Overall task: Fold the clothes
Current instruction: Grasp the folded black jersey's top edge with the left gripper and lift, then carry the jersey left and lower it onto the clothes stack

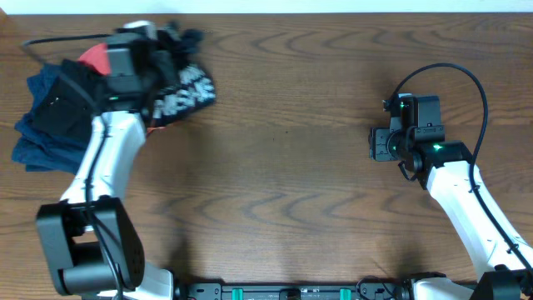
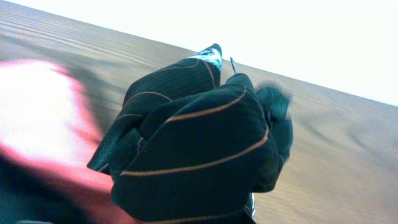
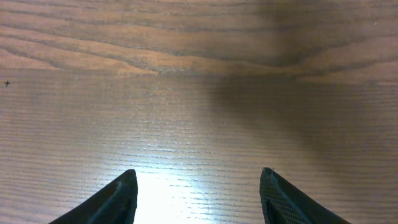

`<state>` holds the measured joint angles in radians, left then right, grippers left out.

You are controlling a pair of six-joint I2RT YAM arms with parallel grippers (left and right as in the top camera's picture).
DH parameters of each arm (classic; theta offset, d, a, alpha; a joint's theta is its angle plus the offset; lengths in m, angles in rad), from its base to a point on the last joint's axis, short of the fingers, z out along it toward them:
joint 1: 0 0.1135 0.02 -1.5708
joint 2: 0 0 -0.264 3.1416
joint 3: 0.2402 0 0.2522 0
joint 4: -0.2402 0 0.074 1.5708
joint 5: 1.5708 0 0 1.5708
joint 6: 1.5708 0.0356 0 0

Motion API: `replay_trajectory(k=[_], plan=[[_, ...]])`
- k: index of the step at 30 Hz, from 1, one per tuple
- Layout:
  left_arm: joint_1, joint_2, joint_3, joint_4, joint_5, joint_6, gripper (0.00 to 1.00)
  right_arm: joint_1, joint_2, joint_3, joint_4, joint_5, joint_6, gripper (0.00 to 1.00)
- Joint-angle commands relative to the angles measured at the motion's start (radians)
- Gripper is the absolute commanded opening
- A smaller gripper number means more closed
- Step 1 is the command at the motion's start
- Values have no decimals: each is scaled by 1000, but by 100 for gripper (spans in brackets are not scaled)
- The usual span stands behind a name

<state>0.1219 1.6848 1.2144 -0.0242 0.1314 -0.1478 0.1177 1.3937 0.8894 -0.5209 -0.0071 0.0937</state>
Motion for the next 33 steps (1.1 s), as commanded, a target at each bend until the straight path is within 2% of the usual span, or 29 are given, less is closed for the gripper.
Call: replay_trajectory(k=[1, 8, 16, 21, 22, 24, 27, 29, 33], plan=[[88, -19, 25, 34, -46, 24, 6, -8, -12, 13, -4, 7, -6, 61], [243, -19, 51, 66, -6, 5, 6, -8, -12, 13, -3, 7, -5, 61], [380, -19, 51, 175, 74, -188, 6, -8, -12, 13, -4, 7, -5, 61], [428, -3, 51, 152, 66, -203, 7, -8, -12, 13, -4, 6, -5, 61], [438, 5, 51, 128, 62, -202, 10, -8, -12, 13, -4, 7, -5, 61], [455, 19, 51, 85, 61, -201, 25, -8, -12, 13, -4, 6, -5, 61], [492, 29, 51, 20, 51, -202, 33, -8, -12, 13, -4, 6, -5, 62], [520, 26, 51, 5, 36, -203, 48, -8, -12, 13, -3, 6, -5, 62], [585, 11, 51, -1, 40, -244, 66, -8, -12, 13, -8, 6, -5, 62]])
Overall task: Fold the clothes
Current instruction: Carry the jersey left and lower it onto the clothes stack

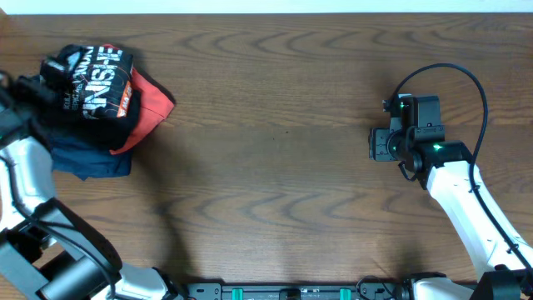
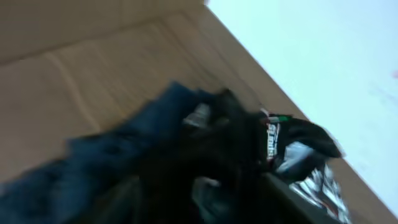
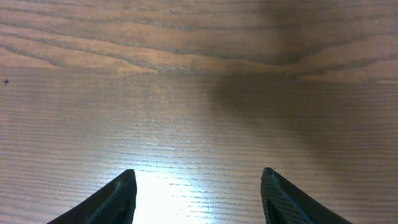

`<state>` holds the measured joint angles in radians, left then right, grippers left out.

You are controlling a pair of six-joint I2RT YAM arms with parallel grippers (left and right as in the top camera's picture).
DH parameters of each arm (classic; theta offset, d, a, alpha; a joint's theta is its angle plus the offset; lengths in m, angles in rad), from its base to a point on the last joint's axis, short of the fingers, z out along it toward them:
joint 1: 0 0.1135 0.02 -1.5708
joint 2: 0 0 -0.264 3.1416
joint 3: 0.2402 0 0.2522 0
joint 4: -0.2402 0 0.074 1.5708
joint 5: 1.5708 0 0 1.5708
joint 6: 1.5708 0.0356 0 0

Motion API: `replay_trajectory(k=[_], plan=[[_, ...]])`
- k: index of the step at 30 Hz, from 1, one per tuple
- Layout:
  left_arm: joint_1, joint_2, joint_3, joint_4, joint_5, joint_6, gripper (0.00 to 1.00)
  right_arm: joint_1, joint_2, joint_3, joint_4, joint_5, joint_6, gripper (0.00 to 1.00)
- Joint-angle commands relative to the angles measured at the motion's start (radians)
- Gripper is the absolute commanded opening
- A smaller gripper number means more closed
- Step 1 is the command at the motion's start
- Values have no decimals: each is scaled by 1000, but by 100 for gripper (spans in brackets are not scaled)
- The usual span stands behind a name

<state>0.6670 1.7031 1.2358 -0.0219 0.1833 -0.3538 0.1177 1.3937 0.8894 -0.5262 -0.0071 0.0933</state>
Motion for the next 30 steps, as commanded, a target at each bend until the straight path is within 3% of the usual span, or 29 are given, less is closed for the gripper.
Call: replay_trajectory(k=[1, 8, 12, 14, 18, 24, 30], plan=[[52, -12, 30, -3, -1, -63, 69, -8, -12, 13, -3, 6, -5, 63], [47, -26, 30, 53, 197, -74, 68, -8, -12, 13, -3, 6, -5, 63], [-26, -26, 30, 64, 266, 11, 46, -8, -12, 13, -5, 6, -5, 63], [-87, -23, 30, 60, 277, 97, 43, -8, -12, 13, -2, 6, -5, 63], [-195, 3, 30, 70, 272, 208, 42, -6, -12, 13, -3, 2, -4, 63], [-275, 97, 30, 161, 128, 209, 43, -6, -12, 13, -17, -6, 3, 63], [-252, 201, 33, 291, 110, 208, 56, -6, -12, 13, -23, -8, 3, 63]])
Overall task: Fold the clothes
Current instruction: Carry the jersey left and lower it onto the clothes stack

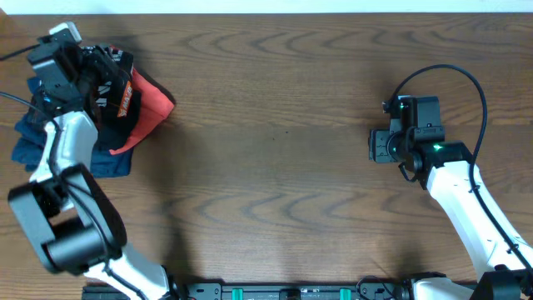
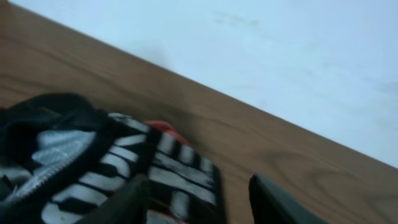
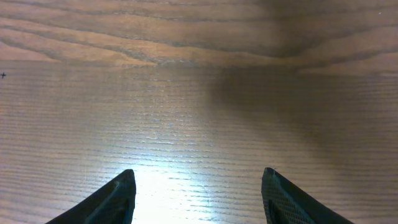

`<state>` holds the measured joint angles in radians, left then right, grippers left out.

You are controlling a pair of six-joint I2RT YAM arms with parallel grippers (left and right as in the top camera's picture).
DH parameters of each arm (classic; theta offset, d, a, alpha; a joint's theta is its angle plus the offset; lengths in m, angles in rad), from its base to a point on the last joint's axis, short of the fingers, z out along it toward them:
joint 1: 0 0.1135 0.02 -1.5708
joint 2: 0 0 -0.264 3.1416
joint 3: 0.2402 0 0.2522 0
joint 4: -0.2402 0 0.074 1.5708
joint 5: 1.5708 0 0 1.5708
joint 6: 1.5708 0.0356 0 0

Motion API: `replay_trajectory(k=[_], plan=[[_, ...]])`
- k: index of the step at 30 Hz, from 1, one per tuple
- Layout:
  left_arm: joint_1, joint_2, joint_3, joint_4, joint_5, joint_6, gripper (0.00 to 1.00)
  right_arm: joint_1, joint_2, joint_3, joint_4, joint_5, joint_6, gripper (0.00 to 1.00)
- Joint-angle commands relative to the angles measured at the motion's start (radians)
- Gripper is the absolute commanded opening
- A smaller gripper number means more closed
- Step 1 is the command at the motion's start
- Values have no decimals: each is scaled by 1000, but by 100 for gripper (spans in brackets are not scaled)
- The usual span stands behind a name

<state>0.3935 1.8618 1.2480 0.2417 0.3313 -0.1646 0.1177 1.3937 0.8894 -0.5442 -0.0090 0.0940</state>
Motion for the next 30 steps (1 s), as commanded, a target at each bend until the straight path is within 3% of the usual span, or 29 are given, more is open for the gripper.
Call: replay_trajectory(k=[1, 6, 11, 18, 24, 30], plan=[[30, 61, 23, 41, -38, 19, 57, -6, -12, 13, -6, -6, 2, 63], [97, 141, 31, 126, -37, 17, 60, -6, -12, 13, -8, -6, 2, 62], [185, 143, 43, 240, -37, -130, 61, -6, -12, 13, -20, -6, 2, 63], [275, 143, 52, 265, -36, -221, 61, -6, -12, 13, -10, -6, 2, 63], [304, 108, 53, 276, 122, -230, 61, -6, -12, 13, -5, -6, 2, 64], [255, 19, 54, 256, 157, -199, 61, -6, -12, 13, 10, -20, 2, 69]])
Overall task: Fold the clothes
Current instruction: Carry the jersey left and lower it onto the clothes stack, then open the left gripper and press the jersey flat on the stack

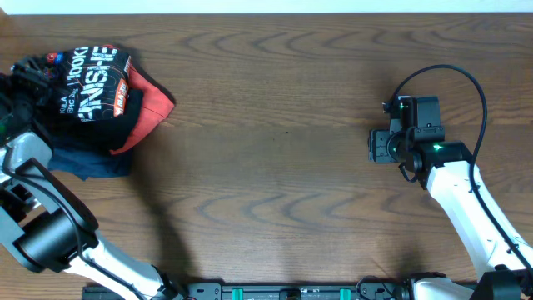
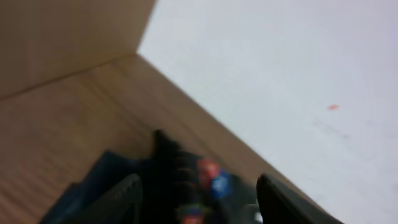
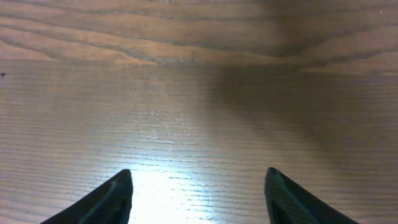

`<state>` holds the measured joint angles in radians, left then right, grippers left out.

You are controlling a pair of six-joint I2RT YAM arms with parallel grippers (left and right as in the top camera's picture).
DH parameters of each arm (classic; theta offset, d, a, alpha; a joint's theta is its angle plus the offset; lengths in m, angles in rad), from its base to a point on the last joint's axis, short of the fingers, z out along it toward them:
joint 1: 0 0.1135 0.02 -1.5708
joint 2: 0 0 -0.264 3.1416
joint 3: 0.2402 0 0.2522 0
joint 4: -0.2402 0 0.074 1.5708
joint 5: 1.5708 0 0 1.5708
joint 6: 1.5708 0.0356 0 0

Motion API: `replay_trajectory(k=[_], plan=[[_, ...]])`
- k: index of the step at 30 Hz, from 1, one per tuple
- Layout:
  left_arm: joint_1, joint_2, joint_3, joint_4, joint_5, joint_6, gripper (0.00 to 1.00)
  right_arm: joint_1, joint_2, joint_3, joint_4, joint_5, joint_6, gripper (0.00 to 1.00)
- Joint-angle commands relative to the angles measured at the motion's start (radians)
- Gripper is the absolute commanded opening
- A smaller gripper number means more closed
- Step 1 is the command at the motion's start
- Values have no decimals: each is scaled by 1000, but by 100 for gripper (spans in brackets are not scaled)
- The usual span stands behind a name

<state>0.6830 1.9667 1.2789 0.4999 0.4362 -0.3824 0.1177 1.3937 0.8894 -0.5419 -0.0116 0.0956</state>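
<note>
At the table's far left lies a pile of clothes: a black shirt with white lettering (image 1: 92, 79) on top, a red garment (image 1: 152, 104) poking out to its right, a blue garment (image 1: 87, 164) beneath. My left gripper (image 2: 202, 202) is open at the table's left edge, looking at the blurred pile (image 2: 180, 186) from the side. Only its arm (image 1: 23, 152) shows in the overhead view. My right gripper (image 3: 199, 199) is open, low over bare wood at the right (image 1: 376, 143), with nothing between its fingers.
The wooden table (image 1: 275, 167) stretches between the pile and the right arm (image 1: 462, 200). A black cable (image 1: 466, 79) loops above the right wrist. A pale wall (image 2: 298, 74) rises behind the table's far edge.
My left gripper was over the left part of the pile and is now off at the table's left edge. The black shirt lies flatter, its lettering fully showing. The right arm has not moved.
First my left gripper was at the bunched black shirt to the right of the blue and red clothes. Then the shirt lay on top of the pile with the arm at the left edge. The gripper was over the pile once more, and is now withdrawn left.
</note>
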Motion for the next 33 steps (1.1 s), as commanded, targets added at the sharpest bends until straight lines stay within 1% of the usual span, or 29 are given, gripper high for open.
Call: replay_trajectory(k=[1, 3, 4, 6, 8, 12, 14, 19, 21, 23, 26, 28, 31, 33], plan=[[-51, -103, 23, -19, 55, 19, 62, -6, -12, 13, 9, -28, 1, 72], [-90, -129, 23, -66, 54, 44, 64, -6, -12, 13, 11, -68, 1, 86], [-112, -139, 23, -100, 54, 58, 64, -6, -12, 13, 12, -79, 1, 91], [-151, -147, 23, -174, 54, 61, 66, -6, -12, 13, 11, -93, 0, 95], [-183, -146, 23, -271, 53, 61, 69, -6, -12, 13, 11, -93, 0, 96], [-220, -141, 18, -518, 34, 66, 71, -6, -12, 13, 10, -93, 0, 96], [-230, -137, 4, -622, -24, 75, 72, -6, -12, 13, 11, -93, 0, 97], [-230, -118, -15, -787, -182, 75, 76, -6, -12, 13, 12, -90, 0, 97], [-230, -113, -15, -818, -191, 89, 77, -6, -12, 13, 11, -90, 0, 97], [-229, -119, -14, -820, -174, 133, 77, -6, -12, 13, 10, -90, 0, 97], [-230, -173, -8, -805, -84, 192, 76, -6, -12, 13, 10, -90, 0, 97], [-235, -243, -3, -785, -49, 195, 77, -6, -12, 13, 12, -90, 0, 97], [-251, -349, -3, -763, -47, 214, 81, -6, -12, 13, 22, -91, 0, 99], [-275, -423, -3, -761, -47, 248, 82, -6, -12, 13, 36, -102, 1, 99]])
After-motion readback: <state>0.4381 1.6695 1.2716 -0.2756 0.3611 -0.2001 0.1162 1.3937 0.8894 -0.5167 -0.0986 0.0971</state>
